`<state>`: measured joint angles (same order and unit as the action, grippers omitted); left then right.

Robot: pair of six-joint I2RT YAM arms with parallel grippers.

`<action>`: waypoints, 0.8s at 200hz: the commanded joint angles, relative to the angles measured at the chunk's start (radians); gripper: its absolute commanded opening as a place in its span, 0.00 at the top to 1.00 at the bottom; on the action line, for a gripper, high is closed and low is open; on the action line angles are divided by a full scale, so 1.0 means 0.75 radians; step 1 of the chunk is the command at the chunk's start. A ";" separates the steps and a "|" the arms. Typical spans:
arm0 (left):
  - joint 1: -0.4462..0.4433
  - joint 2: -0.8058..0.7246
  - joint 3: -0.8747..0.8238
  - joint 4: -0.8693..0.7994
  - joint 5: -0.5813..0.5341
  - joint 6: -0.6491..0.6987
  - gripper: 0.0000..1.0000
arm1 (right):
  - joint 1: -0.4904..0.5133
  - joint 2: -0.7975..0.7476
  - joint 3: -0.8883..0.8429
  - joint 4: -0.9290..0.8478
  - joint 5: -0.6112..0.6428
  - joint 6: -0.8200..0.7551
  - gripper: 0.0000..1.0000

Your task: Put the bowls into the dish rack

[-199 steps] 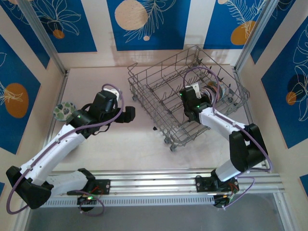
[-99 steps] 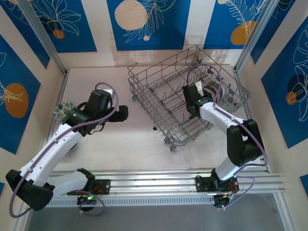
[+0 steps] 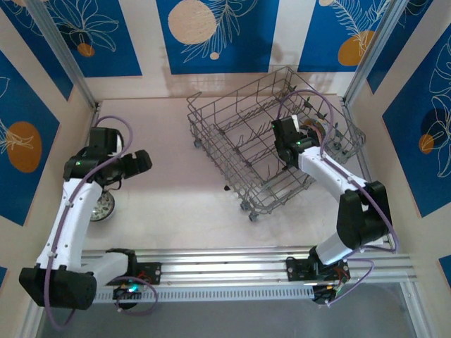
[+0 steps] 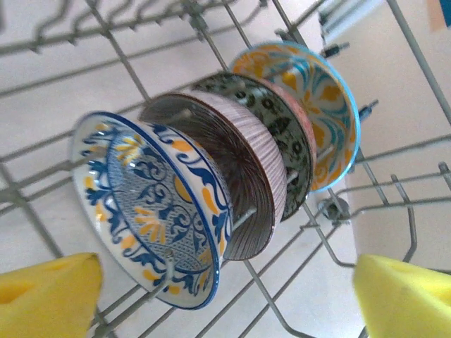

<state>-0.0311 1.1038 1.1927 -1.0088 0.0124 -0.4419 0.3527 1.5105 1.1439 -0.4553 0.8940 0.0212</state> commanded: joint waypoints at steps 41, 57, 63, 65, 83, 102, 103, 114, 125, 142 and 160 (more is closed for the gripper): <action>0.359 0.039 -0.117 -0.139 0.115 0.070 0.05 | -0.004 -0.168 0.104 -0.163 -0.462 0.006 0.00; 0.399 0.059 -0.141 -0.124 0.104 0.073 0.06 | 0.000 -0.183 0.114 -0.174 -0.557 0.014 0.00; 0.416 0.067 -0.147 -0.120 0.094 0.079 0.06 | 0.004 -0.187 0.117 -0.174 -0.584 0.013 0.00; 0.420 0.070 -0.148 -0.119 0.090 0.082 0.06 | 0.004 -0.189 0.119 -0.175 -0.594 0.013 0.00; 0.444 0.129 -0.149 -0.119 0.001 0.128 0.08 | 0.010 -0.191 0.127 -0.174 -0.676 0.017 0.00; 0.449 0.195 -0.166 -0.100 -0.093 0.163 0.12 | 0.008 -0.191 0.128 -0.166 -0.753 0.024 0.00; 0.450 0.198 -0.166 -0.099 -0.098 0.163 0.13 | 0.009 -0.190 0.128 -0.165 -0.756 0.024 0.00; 0.450 0.235 -0.166 -0.076 -0.136 0.183 0.16 | 0.009 -0.187 0.130 -0.162 -0.793 0.022 0.00; 0.453 0.279 -0.166 -0.067 -0.182 0.186 0.16 | 0.007 -0.184 0.136 -0.168 -0.816 0.026 0.01; 0.460 0.358 -0.159 -0.060 -0.204 0.200 0.17 | 0.005 -0.191 0.142 -0.171 -0.843 0.030 0.00; 0.463 0.433 -0.149 -0.045 -0.215 0.211 0.21 | -0.001 -0.205 0.138 -0.166 -0.875 0.038 0.00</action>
<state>0.2993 1.3720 1.0756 -1.0512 -0.0914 -0.3187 0.3538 1.3891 1.2118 -0.5705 0.3195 0.0292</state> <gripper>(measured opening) 0.813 0.995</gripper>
